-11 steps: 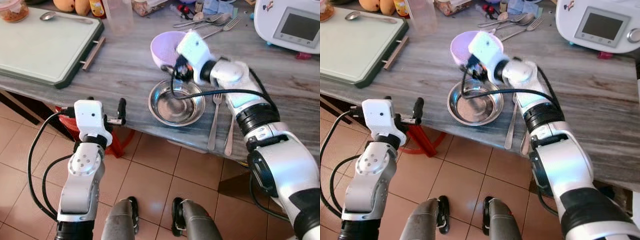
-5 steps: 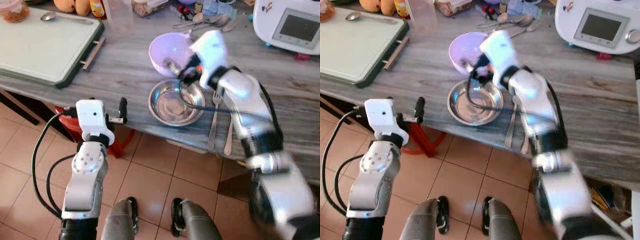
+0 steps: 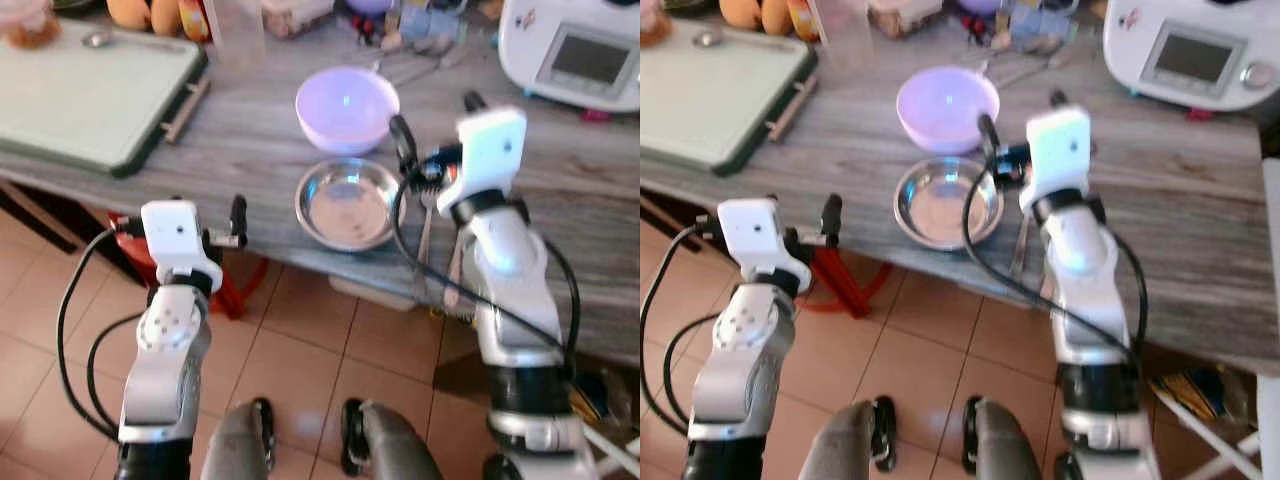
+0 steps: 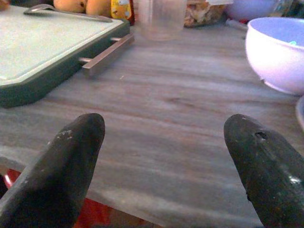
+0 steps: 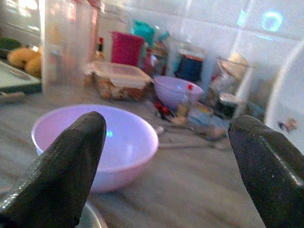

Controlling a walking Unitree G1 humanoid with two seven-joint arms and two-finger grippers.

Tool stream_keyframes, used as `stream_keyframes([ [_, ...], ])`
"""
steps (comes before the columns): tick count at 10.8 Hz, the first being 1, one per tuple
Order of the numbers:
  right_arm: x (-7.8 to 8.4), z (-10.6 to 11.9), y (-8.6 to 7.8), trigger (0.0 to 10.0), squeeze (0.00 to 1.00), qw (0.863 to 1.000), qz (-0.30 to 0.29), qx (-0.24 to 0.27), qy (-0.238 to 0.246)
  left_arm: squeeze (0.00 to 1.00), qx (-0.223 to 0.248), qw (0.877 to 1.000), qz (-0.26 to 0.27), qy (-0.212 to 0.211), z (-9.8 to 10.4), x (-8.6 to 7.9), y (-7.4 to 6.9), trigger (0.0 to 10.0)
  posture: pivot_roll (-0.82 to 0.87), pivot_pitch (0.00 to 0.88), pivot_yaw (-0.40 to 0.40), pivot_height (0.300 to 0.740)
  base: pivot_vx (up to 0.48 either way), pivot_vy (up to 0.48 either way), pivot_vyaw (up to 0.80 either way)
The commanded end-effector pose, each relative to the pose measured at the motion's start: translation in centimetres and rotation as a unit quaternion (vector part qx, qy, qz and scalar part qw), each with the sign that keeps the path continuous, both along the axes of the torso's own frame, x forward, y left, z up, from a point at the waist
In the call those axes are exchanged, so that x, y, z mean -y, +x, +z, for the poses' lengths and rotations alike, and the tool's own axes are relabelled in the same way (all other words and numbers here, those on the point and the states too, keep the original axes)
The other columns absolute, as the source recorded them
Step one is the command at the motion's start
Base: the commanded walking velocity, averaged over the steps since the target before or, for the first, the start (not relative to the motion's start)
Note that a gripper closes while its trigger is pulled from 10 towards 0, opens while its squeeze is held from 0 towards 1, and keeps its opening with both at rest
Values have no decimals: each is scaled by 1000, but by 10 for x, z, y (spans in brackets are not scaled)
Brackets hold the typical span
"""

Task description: Setting the table

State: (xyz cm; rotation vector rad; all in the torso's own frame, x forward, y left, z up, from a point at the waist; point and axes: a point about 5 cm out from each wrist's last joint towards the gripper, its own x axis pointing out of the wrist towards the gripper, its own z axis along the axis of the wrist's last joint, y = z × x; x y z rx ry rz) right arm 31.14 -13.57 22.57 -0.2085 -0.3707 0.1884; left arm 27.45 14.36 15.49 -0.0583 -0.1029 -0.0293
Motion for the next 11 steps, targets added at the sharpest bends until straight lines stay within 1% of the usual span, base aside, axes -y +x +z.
stream_keyframes([
  [1, 0, -1, -4, 10000, 0, 1000, -8, -1, 2, 0, 12, 1000, -7, -4, 4, 2, -4, 10000, 26, 179, -18, 740, 0, 0, -719],
  [2, 2, -2, -4, 10000, 0, 1000, -13, -4, 1, 0, 10, 1000, -3, -13, 1, 3, -6, 10000, 30, 178, -21, 740, 0, 0, -725],
  [3, 2, -3, -4, 10000, 0, 1000, -14, -7, 2, 0, 1, 1000, 15, -5, 0, 1, -4, 10000, 31, 179, -26, 740, 0, 0, -538],
  [4, -1, -4, -5, 10000, 0, 1000, -9, -8, 1, 0, 4, 1000, 8, -8, 0, 1, -4, 10000, 33, 181, -29, 740, 0, 0, 0],
  [6, -5, -5, -6, 10000, 0, 1000, -3, -9, -2, 0, 2, 1000, 11, -14, -1, -1, -5, 10000, 35, 188, -30, 740, -293, 0, 0],
  [11, -4, -6, -4, 10000, 0, 1000, -3, -14, 2, 0, 2, 1000, 7, -16, 1, 2, -3, 10000, 29, 192, -32, 740, -291, 0, 0],
])
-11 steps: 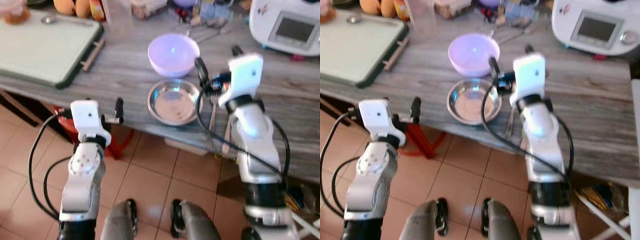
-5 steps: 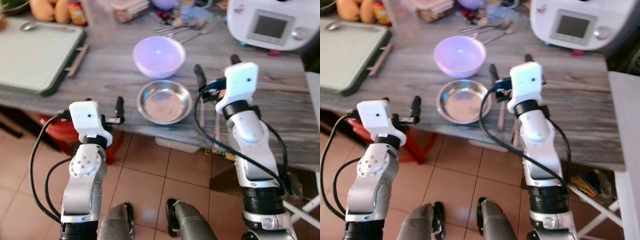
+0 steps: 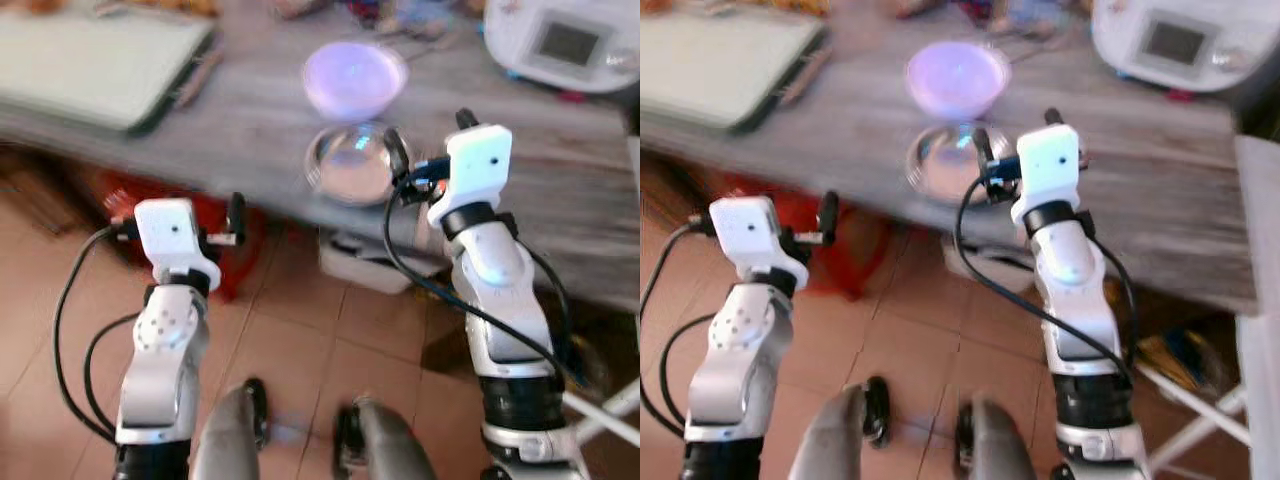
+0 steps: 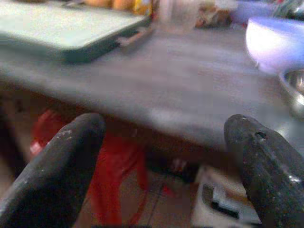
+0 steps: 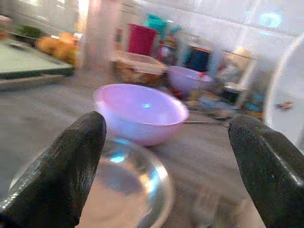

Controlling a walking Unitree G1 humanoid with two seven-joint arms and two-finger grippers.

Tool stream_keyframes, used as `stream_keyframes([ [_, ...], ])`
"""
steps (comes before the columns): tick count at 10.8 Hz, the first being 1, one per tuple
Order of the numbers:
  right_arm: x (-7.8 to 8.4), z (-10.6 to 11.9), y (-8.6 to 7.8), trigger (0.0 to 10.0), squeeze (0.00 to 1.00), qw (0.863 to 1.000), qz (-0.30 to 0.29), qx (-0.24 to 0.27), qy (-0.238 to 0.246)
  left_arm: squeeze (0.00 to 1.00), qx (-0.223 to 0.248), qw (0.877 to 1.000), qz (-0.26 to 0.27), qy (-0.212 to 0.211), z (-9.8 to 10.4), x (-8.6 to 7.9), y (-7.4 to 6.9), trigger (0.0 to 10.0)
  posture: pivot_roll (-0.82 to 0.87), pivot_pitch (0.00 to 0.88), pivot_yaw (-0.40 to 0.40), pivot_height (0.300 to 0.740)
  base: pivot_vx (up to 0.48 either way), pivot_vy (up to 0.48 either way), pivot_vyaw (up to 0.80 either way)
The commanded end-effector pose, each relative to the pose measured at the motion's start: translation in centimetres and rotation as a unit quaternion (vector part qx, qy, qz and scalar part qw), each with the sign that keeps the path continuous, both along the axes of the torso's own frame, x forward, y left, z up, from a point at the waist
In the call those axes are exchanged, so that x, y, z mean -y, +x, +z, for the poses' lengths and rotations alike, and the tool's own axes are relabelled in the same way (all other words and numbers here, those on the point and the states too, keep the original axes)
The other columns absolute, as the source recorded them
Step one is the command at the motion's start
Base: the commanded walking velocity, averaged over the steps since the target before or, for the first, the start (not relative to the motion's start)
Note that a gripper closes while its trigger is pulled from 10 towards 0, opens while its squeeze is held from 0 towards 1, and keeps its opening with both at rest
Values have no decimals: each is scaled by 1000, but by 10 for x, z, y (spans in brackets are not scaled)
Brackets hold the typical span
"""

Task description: Setting the table

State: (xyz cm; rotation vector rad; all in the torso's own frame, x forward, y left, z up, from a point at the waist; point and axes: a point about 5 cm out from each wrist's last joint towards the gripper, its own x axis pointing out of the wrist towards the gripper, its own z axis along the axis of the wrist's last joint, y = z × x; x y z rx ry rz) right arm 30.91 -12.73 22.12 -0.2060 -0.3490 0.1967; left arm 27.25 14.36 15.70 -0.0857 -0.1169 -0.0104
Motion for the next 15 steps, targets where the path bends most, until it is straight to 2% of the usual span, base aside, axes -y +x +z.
stream_keyframes([
  [1, 4, -2, -2, 10000, 0, 1000, -7, -4, 3, 0, -4, 1000, -4, -3, -1, 3, -1, 10000, 28, 192, -32, 740, -289, 0, 0],
  [7, 3, -2, -2, 10000, 0, 1000, -10, -9, 9, 0, -1, 1000, -5, 0, 1, 4, 0, 10000, 27, 193, -34, 740, -236, 0, -120],
  [9, 9, -13, -14, 10000, 0, 999, -23, -16, 22, 0, 7, 1000, -24, -3, -2, 4, -9, 10000, 28, 167, -34, 740, 0, 0, 0],
  [11, 23, -41, -38, 10000, 0, 995, -53, -63, 53, 0, -22, 999, 2, 31, -23, -14, -24, 10000, 25, 136, -25, 740, 0, 0, 0],
  [12, 36, -75, -53, 10000, 0, 984, -94, -137, 72, 0, -35, 998, 26, 53, -34, -23, -32, 10000, 21, 131, -16, 740, 0, 0, 0],
  [13, 40, -98, -63, 10000, 0, 977, -90, -177, 79, 0, -39, 996, 39, 77, -40, -28, -35, 10000, 15, 126, -2, 740, 0, 0, 0],
  [14, 39, -103, -69, 10000, 0, 978, -75, -177, 82, 0, -42, 993, 49, 96, -46, -31, -36, 10000, 12, 123, 2, 740, 0, 0, 0],
  [15, 42, -103, -68, 10000, 0, 982, -83, -156, 67, 0, -36, 993, 38, 105, -49, -30, -33, 10000, -2, 117, 7, 740, 0, 0, 0],
])
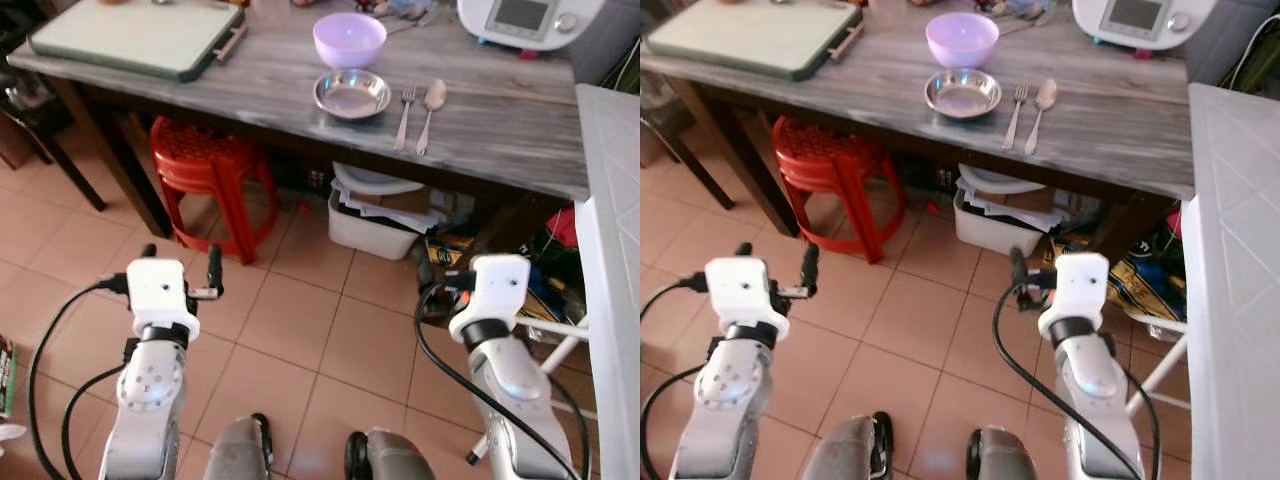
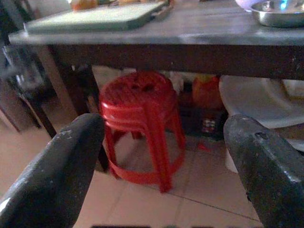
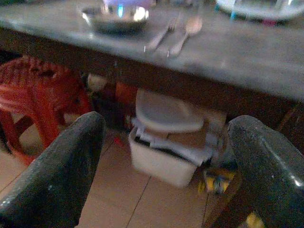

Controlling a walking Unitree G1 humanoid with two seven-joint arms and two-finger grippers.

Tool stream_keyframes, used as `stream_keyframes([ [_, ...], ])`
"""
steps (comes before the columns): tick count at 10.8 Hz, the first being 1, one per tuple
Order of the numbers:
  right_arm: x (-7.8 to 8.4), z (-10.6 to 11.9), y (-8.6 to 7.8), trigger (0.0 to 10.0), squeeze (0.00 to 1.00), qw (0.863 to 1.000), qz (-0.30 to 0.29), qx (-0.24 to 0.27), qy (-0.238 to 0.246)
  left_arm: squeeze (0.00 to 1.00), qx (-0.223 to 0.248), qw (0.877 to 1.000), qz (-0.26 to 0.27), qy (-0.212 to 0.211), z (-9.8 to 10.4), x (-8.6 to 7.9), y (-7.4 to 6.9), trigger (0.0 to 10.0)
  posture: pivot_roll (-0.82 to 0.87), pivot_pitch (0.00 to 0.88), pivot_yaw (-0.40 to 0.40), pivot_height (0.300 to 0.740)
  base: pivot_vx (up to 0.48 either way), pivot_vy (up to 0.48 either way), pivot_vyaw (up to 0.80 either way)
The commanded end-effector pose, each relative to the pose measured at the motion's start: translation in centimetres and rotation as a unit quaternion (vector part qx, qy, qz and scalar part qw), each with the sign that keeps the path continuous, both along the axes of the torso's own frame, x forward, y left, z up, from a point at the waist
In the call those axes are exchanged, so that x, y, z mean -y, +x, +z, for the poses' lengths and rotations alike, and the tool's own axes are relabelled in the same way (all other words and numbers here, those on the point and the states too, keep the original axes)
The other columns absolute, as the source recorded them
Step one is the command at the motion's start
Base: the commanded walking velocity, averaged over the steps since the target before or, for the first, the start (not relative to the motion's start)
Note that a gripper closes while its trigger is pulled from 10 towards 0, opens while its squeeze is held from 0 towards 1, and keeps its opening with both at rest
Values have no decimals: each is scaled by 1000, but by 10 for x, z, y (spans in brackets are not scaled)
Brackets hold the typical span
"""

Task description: Setting the table

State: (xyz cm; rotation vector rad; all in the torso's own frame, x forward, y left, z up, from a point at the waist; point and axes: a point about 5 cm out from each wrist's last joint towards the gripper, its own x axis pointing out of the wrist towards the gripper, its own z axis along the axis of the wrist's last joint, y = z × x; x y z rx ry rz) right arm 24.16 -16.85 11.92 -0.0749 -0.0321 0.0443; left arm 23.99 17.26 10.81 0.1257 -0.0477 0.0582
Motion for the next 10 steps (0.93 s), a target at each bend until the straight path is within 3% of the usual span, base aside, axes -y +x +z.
stream_keyframes([
  [1, -3, -6, -2, 10000, 0, 1000, 6, -10, 0, 0, 11, 1000, -15, 17, 1, 4, 3, 10000, -8, 115, 11, 740, 0, 0, 0],
  [2, -5, -8, -5, 10000, 0, 1000, 14, -12, -7, 0, 7, 1000, -25, 18, -1, 7, 4, 10000, -23, 106, 20, 740, 0, 0, 0],
  [3, -2, -5, -13, 10000, 0, 999, 17, 3, -30, 0, 6, 999, -47, -7, -1, 13, 2, 10000, -29, 93, 30, 740, 0, 0, 0],
  [4, 4, -6, -15, 10000, 0, 1000, 0, 5, -24, 0, 13, 999, -48, -15, 0, 16, 2, 10000, -29, 82, 30, 740, 0, 0, 0],
  [5, 12, -4, -11, 10000, 0, 999, -40, 16, -29, 0, 27, 998, -45, -42, 3, 16, 4, 10000, -31, 82, 16, 740, 0, -300, -800],
  [7, 8, 8, 0, 10000, 0, 998, -24, 38, -32, 0, 26, 996, -63, -61, 4, 22, 3, 10000, -30, 90, -2, 740, 0, -403, -800],
  [10, -1, 17, 6, 10000, 0, 999, -9, 47, -20, 0, 19, 995, -66, -73, 3, 23, -2, 10000, -26, 99, -18, 740, 0, -401, 0],
])
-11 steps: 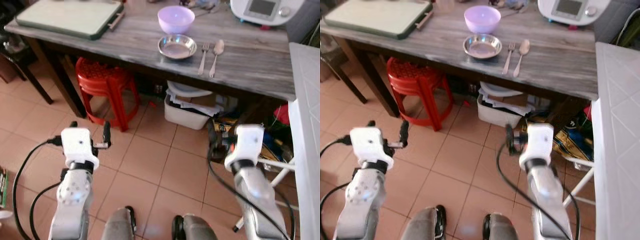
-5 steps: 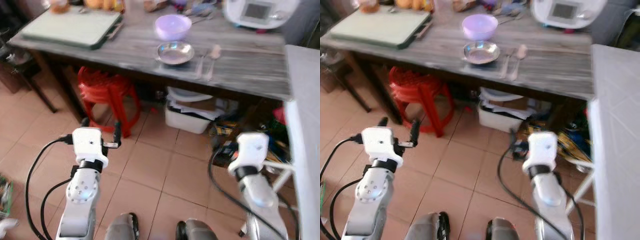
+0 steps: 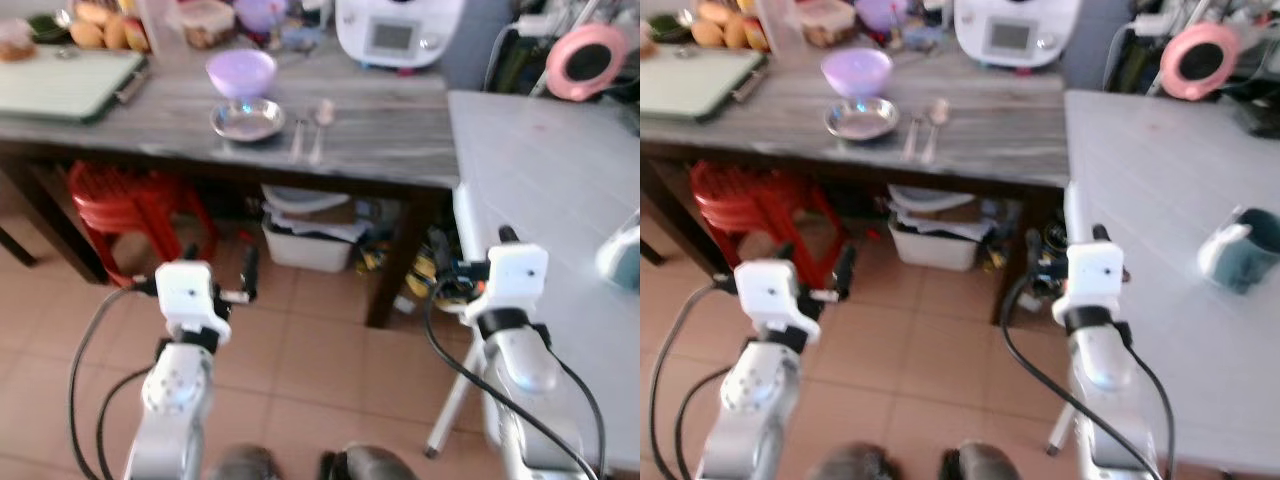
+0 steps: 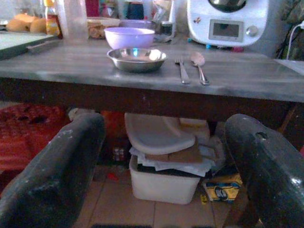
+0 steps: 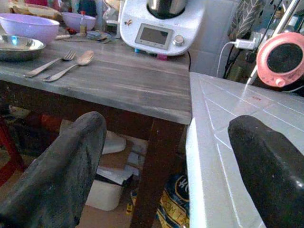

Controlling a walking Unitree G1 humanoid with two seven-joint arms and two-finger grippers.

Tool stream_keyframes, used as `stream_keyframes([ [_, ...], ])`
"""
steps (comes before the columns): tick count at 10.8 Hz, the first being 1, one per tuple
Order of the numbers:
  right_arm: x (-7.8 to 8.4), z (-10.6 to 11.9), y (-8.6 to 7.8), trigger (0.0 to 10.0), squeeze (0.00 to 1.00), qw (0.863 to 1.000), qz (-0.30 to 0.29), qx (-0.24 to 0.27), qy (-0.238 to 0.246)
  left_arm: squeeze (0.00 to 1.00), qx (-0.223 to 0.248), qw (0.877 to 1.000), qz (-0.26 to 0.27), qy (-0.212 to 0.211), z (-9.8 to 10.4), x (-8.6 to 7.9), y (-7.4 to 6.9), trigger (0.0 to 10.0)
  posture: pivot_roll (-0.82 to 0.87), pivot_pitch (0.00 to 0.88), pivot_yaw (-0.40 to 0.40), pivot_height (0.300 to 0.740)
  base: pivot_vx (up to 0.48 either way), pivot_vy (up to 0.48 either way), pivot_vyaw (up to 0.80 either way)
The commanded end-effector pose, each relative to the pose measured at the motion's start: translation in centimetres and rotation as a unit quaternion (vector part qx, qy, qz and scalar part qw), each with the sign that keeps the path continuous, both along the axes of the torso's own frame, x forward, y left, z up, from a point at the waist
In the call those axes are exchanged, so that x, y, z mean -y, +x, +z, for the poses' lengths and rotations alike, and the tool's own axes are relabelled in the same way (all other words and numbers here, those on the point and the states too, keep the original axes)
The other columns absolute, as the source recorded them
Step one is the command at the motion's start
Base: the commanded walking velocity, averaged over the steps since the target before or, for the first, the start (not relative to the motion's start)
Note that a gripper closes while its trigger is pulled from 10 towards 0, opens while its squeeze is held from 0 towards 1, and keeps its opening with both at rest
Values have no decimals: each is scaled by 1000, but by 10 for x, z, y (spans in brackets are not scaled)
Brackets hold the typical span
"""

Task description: Setting the table

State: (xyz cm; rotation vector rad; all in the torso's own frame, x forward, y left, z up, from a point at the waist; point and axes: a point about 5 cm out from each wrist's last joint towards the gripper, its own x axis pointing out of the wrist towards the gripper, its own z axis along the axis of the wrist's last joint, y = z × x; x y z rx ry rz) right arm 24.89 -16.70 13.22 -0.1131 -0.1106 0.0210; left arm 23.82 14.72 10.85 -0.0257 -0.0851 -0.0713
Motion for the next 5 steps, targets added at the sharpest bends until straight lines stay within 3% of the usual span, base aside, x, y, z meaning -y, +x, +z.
stream_keyframes([
  [1, 0, 5, 2, 10000, 0, 1000, 1, 8, 1, 0, 4, 1000, 0, -1, 4, -1, 2, 10000, -26, 105, -16, 740, 0, -405, 0],
  [3, -4, 11, 7, 10000, 0, 1000, 4, 17, 1, 0, 6, 1000, 3, 0, 6, -2, 2, 10000, -22, 120, -17, 740, 0, -354, 0],
  [5, -5, 13, 7, 10000, 0, 1000, 10, 20, -7, 0, 2, 1000, 0, 1, 4, -1, -1, 10000, -15, 126, -27, 740, 0, -326, -800],
])
